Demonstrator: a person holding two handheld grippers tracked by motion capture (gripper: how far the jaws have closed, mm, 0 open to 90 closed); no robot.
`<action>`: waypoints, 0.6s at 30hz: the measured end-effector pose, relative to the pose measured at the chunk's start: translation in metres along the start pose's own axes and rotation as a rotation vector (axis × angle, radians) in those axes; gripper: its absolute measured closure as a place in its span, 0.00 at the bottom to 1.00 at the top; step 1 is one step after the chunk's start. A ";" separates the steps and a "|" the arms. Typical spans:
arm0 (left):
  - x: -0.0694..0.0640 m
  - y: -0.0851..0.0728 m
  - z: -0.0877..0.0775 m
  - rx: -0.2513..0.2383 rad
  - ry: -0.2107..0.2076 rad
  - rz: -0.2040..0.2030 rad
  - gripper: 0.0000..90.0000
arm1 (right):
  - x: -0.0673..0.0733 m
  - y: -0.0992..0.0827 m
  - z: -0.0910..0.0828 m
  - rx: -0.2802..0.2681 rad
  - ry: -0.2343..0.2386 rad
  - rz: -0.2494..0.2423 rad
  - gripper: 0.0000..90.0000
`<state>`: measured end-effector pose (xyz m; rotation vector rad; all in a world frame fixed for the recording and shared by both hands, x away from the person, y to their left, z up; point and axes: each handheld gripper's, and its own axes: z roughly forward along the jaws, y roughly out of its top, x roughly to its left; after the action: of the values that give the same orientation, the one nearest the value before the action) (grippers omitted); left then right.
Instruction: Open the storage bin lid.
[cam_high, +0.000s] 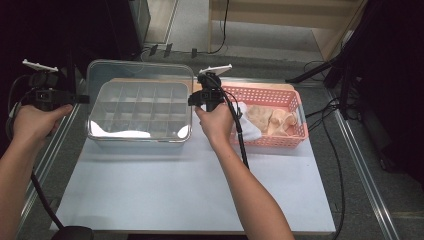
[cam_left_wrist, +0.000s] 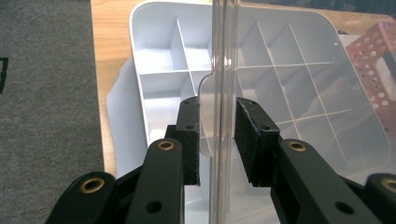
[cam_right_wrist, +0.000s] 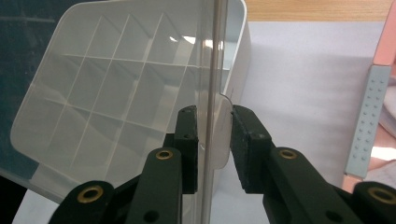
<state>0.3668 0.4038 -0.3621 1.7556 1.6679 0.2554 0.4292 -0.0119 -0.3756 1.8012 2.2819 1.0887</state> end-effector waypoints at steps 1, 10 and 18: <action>-0.001 -0.001 0.000 0.001 0.002 -0.002 0.80 | 0.001 0.000 -0.002 -0.002 -0.001 -0.003 0.83; -0.007 -0.014 -0.009 -0.010 -0.009 -0.006 0.81 | 0.002 -0.008 -0.010 0.003 -0.012 -0.002 0.83; -0.008 -0.029 -0.010 -0.011 -0.006 -0.015 0.80 | 0.003 -0.020 -0.010 0.009 -0.014 -0.004 0.83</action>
<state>0.3368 0.3982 -0.3692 1.7335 1.6719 0.2516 0.4073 -0.0154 -0.3776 1.8004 2.2857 1.0640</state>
